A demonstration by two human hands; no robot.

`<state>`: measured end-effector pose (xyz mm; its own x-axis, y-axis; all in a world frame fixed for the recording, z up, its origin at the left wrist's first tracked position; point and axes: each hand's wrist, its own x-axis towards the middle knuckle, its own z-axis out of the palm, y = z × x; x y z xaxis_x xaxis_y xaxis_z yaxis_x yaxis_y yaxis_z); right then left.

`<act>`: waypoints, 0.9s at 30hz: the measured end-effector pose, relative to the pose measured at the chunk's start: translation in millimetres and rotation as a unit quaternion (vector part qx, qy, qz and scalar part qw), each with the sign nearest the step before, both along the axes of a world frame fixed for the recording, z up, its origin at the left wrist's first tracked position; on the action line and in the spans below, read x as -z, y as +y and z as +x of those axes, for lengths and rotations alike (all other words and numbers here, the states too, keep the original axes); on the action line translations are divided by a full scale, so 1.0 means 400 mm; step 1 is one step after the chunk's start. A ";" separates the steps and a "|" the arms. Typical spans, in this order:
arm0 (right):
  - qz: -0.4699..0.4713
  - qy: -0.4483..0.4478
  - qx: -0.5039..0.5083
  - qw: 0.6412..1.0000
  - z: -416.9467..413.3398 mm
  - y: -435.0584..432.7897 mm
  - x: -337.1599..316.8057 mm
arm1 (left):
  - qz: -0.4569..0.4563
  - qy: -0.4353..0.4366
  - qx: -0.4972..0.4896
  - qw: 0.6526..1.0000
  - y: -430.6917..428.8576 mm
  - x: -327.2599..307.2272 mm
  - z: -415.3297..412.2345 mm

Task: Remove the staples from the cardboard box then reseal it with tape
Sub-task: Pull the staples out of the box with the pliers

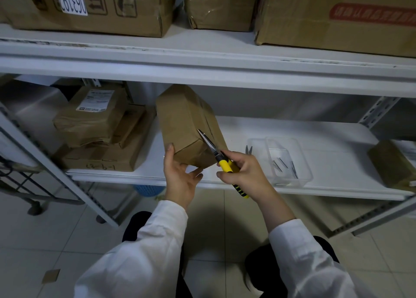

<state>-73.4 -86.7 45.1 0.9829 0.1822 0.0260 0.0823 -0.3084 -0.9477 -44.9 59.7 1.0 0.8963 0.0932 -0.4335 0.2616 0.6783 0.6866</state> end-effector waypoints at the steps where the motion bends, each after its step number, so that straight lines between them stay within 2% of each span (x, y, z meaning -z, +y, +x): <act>1: -0.003 -0.001 0.000 1.000 0.002 -0.007 0.004 | 0.014 0.003 0.009 1.000 0.008 0.000 0.001; 4: -0.012 0.005 0.007 1.000 0.009 -0.022 0.016 | 0.042 0.004 0.027 0.999 0.023 -0.010 -0.001; 8: -0.048 -0.006 0.015 0.999 0.019 -0.037 0.021 | 0.011 -0.009 0.072 0.997 0.052 -0.017 0.007; 13: -0.134 -0.021 -0.020 0.991 0.020 -0.048 0.014 | 0.104 0.014 0.168 0.980 0.075 -0.035 0.020; 17: -0.151 -0.028 -0.055 0.987 0.014 -0.042 0.009 | 0.142 0.051 0.174 0.973 0.073 -0.042 0.032; 22: -0.077 -0.030 -0.028 0.996 0.004 -0.025 0.016 | 0.093 0.082 0.161 0.979 0.047 -0.055 0.029; 27: 0.018 -0.062 0.071 0.995 0.003 -0.031 -0.016 | 0.132 0.066 0.136 0.980 0.044 -0.046 0.022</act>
